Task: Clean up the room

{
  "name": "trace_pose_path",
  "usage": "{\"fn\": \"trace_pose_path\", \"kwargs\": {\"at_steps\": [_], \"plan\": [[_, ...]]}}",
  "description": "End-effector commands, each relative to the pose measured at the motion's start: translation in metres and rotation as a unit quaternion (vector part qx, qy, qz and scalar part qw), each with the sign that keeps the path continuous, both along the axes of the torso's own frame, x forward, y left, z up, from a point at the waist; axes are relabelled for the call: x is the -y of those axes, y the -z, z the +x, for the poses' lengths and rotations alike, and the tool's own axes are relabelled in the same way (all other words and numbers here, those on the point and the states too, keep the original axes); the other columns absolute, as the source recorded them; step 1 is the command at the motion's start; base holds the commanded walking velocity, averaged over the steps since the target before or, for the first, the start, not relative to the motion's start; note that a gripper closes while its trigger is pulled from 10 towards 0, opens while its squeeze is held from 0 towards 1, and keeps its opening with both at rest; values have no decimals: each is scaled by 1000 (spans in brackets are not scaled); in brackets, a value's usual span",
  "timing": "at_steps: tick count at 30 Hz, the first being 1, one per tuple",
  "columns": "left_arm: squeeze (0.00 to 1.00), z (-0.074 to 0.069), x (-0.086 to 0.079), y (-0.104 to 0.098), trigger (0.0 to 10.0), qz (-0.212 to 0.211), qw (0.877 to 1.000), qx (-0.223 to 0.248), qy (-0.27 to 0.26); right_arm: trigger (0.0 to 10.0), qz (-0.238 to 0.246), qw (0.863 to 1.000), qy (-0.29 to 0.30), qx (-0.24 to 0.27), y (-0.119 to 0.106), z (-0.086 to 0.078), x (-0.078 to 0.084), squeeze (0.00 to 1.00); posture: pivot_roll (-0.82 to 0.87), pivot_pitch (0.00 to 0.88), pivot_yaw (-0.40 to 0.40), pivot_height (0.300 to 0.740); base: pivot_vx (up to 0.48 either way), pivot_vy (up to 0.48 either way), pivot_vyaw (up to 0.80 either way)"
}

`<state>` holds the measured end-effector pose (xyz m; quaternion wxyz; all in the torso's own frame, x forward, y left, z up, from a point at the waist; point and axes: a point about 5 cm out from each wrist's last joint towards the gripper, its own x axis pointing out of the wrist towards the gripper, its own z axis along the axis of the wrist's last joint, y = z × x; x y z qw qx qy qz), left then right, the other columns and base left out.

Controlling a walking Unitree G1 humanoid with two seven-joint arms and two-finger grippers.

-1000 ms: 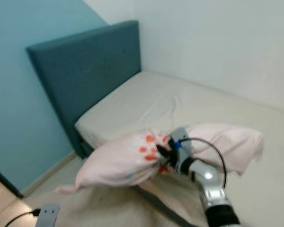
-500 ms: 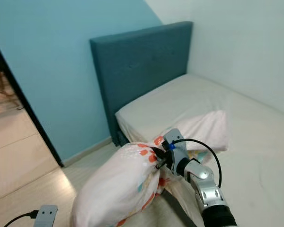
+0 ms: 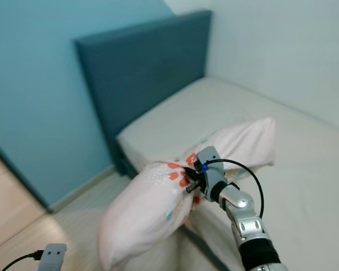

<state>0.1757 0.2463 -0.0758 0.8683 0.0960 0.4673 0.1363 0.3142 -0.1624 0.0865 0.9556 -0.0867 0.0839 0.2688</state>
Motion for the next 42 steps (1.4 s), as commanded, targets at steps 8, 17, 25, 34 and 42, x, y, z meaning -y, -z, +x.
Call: {"fn": "trace_pose_path", "kwargs": {"at_steps": [8,17,25,34,42], "plan": [[0,-10,-4,3,10000,1,1000,-13,-7,10000,18,998,-33,59,-26,8,-17,0,6,0,-47,739,480,0,384],[0,-8,-2,3,10000,3,1000,-13,-1,10000,18,993,-111,44,-25,-4,-27,0,-3,0,-52,739,480,0,769],[0,-7,-1,3,10000,3,1000,-15,4,10000,20,990,-131,36,-23,-9,-28,0,-7,0,-50,739,480,0,769],[0,-6,1,3,10000,2,1000,-15,13,10000,-15,999,16,48,-25,13,6,0,-6,0,-48,739,470,0,258],[0,-7,7,5,10000,-12,1000,-13,11,10000,-44,992,110,53,-32,20,40,0,-14,0,-45,739,159,0,0]]}}
